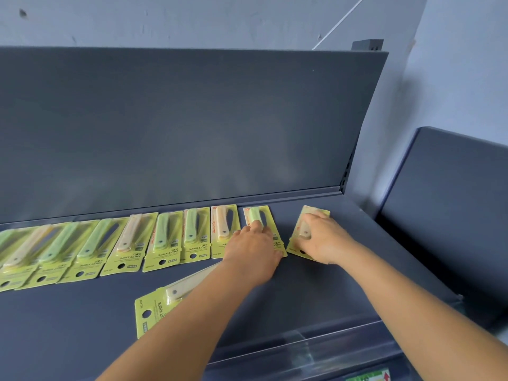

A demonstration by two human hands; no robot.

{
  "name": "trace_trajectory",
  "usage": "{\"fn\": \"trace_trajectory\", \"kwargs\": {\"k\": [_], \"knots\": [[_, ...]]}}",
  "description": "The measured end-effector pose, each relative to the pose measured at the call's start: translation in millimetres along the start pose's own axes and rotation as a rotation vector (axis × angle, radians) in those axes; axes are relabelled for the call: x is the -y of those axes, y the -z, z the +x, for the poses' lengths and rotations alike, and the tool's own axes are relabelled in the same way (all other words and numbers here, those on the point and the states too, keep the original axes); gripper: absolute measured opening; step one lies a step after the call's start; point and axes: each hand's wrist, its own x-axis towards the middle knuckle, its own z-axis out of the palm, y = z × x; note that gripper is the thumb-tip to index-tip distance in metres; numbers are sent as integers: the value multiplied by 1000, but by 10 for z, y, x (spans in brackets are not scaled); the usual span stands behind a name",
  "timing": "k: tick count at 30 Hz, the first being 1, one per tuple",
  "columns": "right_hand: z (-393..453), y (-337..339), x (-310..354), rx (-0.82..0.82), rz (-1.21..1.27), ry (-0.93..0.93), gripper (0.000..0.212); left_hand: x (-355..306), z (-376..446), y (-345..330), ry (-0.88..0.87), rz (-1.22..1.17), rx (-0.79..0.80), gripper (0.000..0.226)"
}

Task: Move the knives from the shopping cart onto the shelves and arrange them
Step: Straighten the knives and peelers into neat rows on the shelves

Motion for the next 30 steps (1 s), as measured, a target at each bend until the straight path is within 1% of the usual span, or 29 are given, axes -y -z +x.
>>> {"fn": "trace_trajectory", "kwargs": {"k": [1,4,7,10,16,23,26,28,30], "knots": [[-2,-2,16,17,13,49,25,13,-3,9,7,4,2,50],[47,2,27,59,60,146,53,79,-2,25,19,-7,16,48],[105,-9,54,86,81,182,61,152,8,24,17,-22,21,49],[166,-17,88,106,71,195,61,197,16,27,8,-41,22,52],[213,-49,203,78,56,237,52,233,43,18,10,-64,27,54],[252,-93,256,80,38,235,56,248,60,9,11,-58,30,56],[232,-72,270,89,11,236,57,265,14,1,15,-88,26,63],[177,-65,316,41,-18,263,59,278,-76,15,9,-118,-6,66],[70,-60,405,-28,-19,329,57,314,-227,50,-1,-149,-41,64]]}}
